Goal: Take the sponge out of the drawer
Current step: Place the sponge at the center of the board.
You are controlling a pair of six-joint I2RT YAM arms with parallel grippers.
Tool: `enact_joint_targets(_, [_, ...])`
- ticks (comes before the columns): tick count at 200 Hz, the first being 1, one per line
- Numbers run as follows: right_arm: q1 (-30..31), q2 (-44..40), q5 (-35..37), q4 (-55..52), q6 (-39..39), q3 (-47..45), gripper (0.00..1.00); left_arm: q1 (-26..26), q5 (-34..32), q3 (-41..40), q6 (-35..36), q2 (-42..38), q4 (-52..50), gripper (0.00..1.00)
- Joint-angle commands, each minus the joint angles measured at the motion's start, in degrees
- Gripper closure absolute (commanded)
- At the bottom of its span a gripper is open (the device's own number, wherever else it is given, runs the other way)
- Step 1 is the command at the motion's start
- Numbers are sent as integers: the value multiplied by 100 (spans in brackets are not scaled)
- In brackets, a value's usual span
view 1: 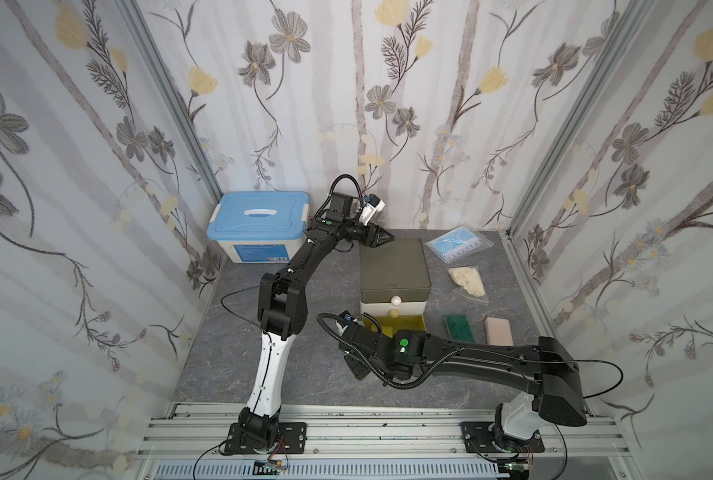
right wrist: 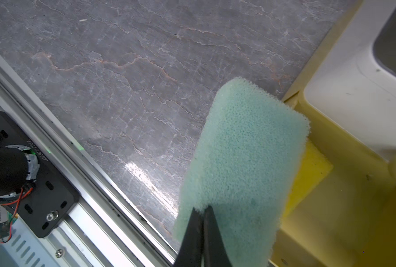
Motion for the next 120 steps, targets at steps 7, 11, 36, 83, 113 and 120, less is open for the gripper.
enact_joint_targets(7, [29,416,-314,497,-40,261,100,-28,-206,-28,-14,140,-695,38])
enact_joint_targets(11, [29,500,-351,472,-55,325,100,-31,-213,-18,-8,143,-705,38])
enact_joint_targets(36, [32,888,-484,435,-156,487,100,-30,-200,-8,14,134,-721,38])
enact_joint_targets(83, [-57,1337,-698,347,-270,603,100,-39,-170,-9,30,143,-740,38])
enact_joint_targets(113, [-189,1726,-827,-68,-369,1041,100,-48,-173,-17,22,135,-717,38])
enact_joint_targets(120, [-212,1776,-854,-107,-381,1116,100,-47,-165,-17,19,134,-722,38])
